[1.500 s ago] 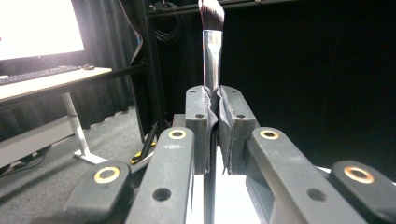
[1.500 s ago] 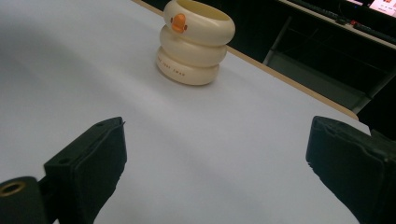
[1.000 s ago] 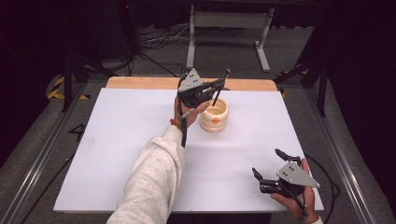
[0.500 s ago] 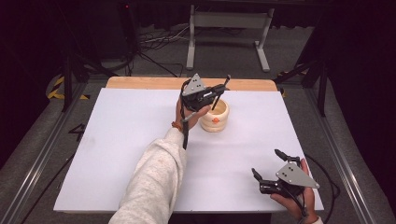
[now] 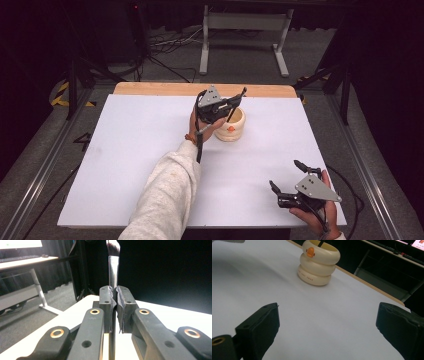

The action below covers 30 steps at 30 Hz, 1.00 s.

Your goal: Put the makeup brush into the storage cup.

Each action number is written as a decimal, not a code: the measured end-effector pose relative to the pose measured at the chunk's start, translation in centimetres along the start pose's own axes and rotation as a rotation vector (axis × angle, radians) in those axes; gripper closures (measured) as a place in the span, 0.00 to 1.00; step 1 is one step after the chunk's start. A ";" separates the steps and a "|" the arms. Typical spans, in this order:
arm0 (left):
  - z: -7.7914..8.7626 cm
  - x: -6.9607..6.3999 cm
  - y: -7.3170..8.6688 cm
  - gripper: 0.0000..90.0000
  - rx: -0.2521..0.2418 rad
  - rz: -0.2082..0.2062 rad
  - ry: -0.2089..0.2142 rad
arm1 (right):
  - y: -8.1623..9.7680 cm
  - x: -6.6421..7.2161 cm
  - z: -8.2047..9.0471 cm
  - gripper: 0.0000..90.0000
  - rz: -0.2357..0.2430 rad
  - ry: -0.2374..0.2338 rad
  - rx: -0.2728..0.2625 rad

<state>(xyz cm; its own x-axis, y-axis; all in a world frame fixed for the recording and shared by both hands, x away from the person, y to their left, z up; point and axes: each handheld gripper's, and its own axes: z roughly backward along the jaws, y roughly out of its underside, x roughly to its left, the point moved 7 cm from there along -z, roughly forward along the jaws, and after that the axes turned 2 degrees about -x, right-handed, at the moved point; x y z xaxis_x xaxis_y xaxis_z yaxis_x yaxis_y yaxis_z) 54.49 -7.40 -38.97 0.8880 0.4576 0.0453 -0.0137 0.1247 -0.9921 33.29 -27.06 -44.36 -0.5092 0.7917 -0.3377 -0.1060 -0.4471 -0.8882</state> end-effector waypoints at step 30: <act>0.5 0.5 2.4 0.93 0.046 0.024 -0.020 | 0.0 0.2 -0.1 0.06 0.008 0.000 0.007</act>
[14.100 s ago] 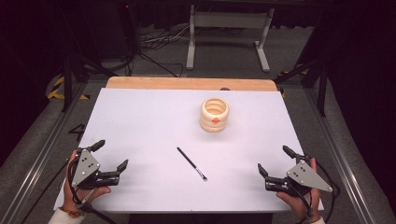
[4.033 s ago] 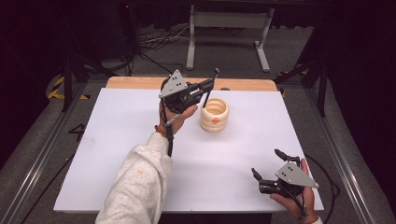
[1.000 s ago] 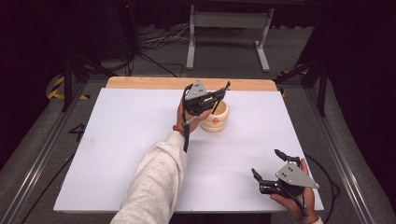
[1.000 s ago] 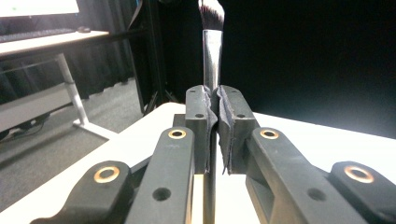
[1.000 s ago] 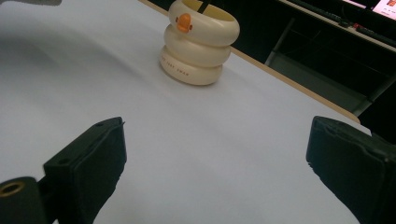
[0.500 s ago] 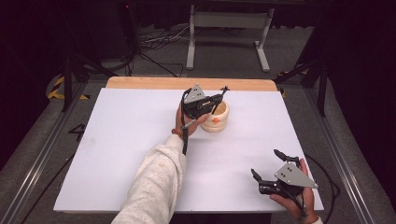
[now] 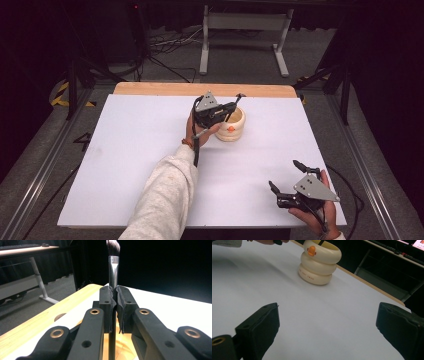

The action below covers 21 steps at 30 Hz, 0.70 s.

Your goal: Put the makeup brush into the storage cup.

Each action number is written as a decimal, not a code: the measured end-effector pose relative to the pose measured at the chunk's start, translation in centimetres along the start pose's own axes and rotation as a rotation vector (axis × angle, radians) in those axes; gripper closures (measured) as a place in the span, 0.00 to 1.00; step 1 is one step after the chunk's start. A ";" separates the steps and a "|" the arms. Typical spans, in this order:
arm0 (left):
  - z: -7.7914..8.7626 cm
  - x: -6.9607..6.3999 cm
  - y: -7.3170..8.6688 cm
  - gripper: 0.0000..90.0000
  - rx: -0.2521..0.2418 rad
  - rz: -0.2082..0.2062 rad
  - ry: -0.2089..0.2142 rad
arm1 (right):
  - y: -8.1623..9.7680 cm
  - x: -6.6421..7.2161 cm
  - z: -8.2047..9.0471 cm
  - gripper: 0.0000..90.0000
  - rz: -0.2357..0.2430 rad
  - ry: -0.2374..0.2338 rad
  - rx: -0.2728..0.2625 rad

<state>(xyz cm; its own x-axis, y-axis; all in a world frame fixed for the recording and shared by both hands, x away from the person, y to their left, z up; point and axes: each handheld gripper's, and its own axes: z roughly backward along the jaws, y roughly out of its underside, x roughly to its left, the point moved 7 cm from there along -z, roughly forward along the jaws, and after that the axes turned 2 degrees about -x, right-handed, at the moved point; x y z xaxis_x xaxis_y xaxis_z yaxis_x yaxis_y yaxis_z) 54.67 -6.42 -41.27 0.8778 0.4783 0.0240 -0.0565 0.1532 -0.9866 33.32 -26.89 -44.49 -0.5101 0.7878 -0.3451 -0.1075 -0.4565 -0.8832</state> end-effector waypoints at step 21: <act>1.0 -0.3 -0.3 0.77 0.029 -0.053 -0.008 | 0.0 -0.1 0.0 0.06 0.004 0.013 -0.001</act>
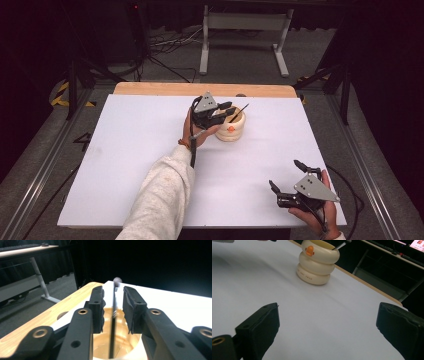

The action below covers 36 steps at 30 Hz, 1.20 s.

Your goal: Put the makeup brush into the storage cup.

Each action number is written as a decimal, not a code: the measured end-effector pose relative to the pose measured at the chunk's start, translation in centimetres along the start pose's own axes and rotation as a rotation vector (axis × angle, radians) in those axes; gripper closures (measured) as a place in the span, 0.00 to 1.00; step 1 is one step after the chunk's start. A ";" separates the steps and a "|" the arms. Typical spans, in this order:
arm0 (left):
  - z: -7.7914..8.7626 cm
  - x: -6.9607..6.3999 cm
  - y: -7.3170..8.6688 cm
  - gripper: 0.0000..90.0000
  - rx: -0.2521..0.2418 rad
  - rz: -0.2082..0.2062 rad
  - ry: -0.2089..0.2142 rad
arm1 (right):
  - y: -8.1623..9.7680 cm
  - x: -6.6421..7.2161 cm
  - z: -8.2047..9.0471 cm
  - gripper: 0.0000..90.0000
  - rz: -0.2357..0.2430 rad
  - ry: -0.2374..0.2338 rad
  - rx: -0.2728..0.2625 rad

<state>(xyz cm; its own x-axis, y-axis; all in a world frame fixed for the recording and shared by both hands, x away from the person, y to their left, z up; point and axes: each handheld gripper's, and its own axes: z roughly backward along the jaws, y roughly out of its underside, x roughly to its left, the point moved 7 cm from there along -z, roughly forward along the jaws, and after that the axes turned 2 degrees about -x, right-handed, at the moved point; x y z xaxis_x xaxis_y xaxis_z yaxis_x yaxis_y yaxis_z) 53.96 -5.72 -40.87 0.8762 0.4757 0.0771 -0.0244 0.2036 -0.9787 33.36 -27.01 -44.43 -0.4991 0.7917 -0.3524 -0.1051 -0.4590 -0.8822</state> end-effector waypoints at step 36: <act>3.7 -1.4 -1.2 0.04 0.037 -0.066 -0.095 | 0.1 0.4 0.0 0.06 0.010 -0.010 0.013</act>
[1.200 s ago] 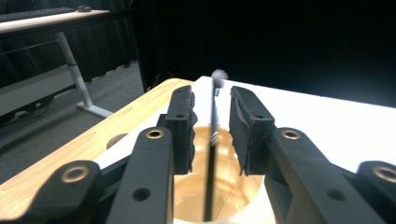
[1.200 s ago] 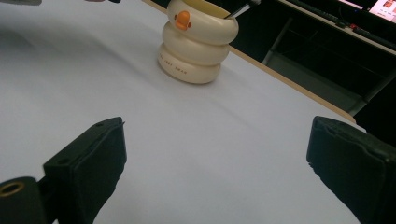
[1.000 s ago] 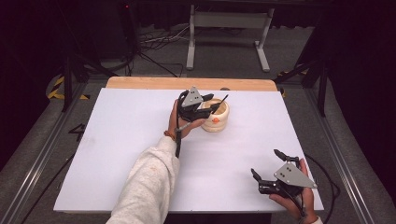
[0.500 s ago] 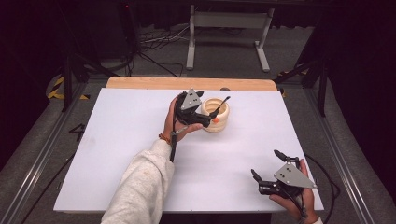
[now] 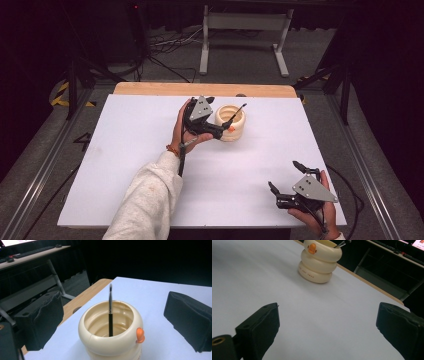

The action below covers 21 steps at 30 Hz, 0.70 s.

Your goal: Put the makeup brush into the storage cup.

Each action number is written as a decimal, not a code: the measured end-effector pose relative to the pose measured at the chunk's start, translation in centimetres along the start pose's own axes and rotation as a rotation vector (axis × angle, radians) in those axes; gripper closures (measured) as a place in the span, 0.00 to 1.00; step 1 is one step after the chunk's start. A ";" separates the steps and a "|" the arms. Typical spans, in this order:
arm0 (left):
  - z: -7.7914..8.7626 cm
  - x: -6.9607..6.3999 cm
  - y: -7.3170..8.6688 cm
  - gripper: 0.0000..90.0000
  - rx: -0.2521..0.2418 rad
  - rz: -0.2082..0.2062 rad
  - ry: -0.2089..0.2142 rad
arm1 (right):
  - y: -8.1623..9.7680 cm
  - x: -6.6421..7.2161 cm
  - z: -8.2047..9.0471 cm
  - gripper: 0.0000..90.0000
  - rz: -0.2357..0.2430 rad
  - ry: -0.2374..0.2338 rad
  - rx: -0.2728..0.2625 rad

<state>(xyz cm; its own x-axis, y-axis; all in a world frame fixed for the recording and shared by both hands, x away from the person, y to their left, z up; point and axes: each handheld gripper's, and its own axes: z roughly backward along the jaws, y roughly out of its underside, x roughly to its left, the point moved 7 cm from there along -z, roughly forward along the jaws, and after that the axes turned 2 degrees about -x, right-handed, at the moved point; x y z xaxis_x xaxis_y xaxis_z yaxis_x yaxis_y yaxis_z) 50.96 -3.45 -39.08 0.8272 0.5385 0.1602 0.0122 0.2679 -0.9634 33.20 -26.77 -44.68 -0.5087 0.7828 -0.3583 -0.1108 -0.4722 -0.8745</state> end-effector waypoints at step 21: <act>2.3 -0.3 -0.1 0.02 0.031 -0.082 -0.009 | 0.0 0.1 0.0 0.06 0.009 0.002 0.003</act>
<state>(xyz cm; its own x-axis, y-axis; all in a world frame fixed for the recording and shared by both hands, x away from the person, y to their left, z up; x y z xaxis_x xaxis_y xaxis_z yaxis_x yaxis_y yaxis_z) 49.39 -1.82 -38.54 0.8189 0.5210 0.2409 0.0627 0.3360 -0.9398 33.17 -26.64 -44.72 -0.5080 0.7793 -0.3670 -0.1089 -0.4808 -0.8701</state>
